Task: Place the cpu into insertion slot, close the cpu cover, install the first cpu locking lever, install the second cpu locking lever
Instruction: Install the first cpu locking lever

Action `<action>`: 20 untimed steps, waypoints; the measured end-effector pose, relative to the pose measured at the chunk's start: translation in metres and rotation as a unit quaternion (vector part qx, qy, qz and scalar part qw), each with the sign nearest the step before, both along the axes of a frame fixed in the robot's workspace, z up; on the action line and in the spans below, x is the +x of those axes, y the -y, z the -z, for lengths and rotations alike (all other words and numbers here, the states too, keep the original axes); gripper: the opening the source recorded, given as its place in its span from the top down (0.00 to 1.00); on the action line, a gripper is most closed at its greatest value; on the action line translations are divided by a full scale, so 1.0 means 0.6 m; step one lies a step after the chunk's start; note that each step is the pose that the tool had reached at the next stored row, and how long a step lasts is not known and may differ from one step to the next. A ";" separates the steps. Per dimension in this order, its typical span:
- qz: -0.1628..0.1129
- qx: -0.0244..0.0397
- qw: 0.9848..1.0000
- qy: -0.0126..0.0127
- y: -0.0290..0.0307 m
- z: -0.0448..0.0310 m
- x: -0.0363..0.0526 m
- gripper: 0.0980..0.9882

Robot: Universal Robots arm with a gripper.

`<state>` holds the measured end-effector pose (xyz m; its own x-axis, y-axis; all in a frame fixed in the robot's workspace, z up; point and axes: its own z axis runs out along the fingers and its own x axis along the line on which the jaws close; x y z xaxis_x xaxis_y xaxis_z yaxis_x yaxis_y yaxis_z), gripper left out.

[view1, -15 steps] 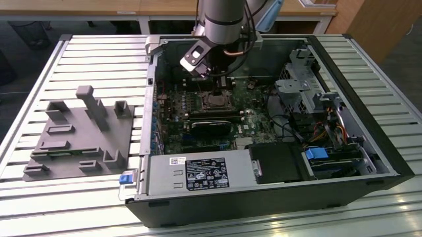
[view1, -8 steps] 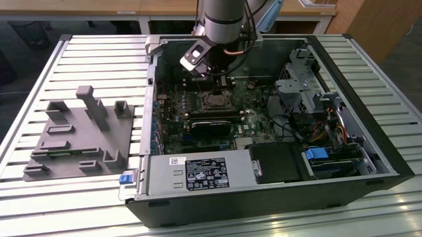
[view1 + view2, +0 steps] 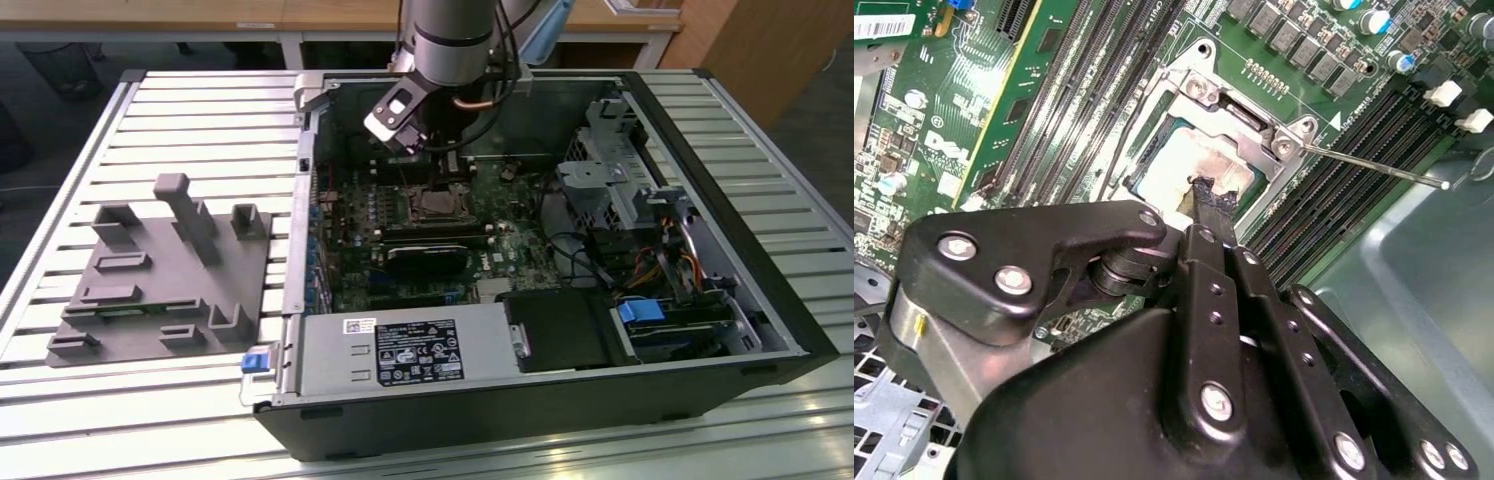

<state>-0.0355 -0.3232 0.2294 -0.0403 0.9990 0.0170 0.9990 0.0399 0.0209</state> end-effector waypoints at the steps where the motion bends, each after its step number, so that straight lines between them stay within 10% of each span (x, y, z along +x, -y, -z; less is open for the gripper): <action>1: 0.000 0.000 1.000 0.000 0.0000 -0.001 0.000 0.99; 20: 0.000 0.000 1.000 0.000 0.0000 -0.014 0.000 0.99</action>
<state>-0.0355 -0.3231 0.2379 -0.0403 0.9990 0.0171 0.9990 0.0399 0.0210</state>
